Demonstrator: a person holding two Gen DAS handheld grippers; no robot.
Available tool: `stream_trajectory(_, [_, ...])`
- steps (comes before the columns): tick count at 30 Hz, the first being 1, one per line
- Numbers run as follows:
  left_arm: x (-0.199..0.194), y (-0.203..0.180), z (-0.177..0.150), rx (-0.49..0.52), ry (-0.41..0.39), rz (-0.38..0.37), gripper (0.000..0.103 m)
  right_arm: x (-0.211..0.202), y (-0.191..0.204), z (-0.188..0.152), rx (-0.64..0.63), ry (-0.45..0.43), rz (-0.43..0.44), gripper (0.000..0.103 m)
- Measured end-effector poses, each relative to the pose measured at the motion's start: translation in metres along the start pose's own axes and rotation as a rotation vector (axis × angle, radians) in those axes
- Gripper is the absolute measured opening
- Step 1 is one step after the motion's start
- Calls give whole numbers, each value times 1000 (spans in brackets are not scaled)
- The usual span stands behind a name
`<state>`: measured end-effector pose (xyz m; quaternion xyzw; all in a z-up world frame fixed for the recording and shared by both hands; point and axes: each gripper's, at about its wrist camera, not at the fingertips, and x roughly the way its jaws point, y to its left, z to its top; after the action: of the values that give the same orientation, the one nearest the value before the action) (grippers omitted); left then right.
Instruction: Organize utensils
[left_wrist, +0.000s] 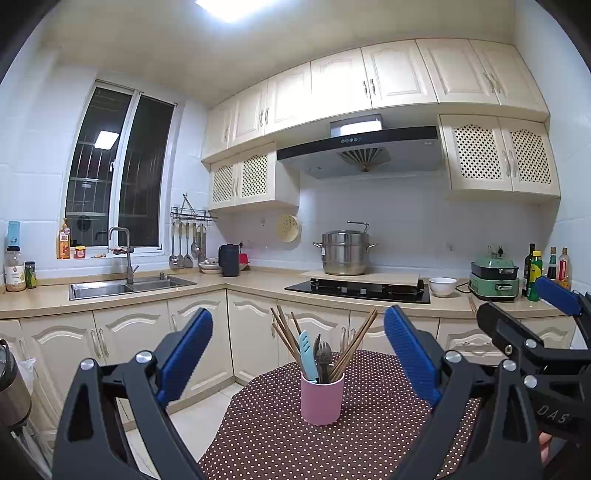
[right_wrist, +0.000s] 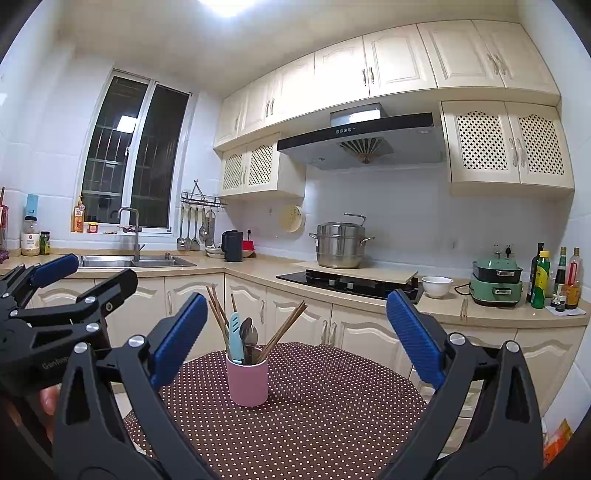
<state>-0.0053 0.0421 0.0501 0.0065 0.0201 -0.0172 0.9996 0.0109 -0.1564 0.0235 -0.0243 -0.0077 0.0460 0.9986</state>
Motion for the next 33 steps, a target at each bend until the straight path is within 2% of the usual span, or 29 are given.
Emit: stream_trajectory(33, [14, -11, -7, 28, 6, 6, 92, 13, -5, -9, 31, 25, 10, 96])
